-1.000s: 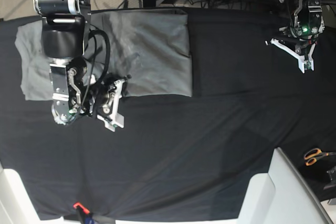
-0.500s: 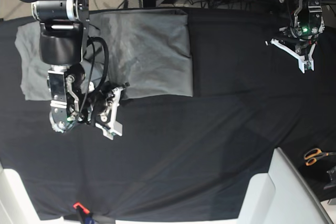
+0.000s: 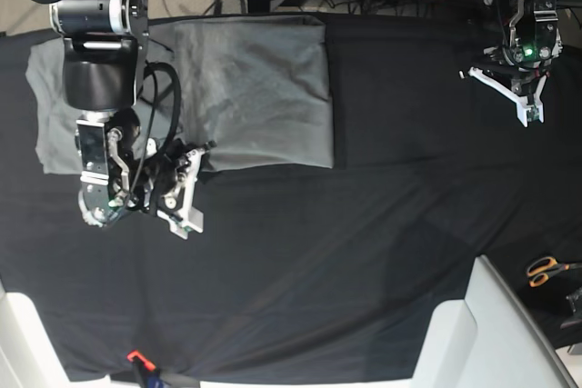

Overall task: Fold the T-shirt properly
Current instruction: 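Drag the held shirt end with the right gripper toward the shirt center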

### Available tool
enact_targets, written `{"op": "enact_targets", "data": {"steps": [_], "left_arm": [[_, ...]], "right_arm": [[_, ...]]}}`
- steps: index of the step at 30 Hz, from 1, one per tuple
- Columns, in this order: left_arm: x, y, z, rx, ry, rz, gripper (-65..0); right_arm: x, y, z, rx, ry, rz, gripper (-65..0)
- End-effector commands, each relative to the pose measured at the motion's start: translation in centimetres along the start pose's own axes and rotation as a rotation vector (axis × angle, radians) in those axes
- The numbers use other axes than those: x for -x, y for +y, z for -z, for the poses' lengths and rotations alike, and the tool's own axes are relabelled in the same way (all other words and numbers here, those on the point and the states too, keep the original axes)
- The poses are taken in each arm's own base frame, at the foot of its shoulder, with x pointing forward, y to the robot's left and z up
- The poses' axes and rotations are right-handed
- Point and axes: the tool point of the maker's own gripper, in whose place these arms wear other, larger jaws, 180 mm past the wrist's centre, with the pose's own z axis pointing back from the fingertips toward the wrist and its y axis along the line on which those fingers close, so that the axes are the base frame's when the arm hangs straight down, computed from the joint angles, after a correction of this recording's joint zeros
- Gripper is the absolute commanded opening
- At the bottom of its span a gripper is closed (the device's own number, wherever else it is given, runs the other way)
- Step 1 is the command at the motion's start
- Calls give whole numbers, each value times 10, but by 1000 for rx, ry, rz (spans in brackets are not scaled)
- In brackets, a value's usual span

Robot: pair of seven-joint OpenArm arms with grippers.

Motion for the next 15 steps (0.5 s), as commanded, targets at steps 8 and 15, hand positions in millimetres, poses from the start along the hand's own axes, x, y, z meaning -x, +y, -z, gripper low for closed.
{"op": "enact_targets", "data": {"steps": [8,15], "left_arm": [[-1,13,7,-36,8,-10,-650],[-5,12,6,-33,-2,-10,-650]], "right_arm": [[-19,-9,-12,12,-69,19,-636],[-15,-19,-17,14,-90,77,-636]]}}
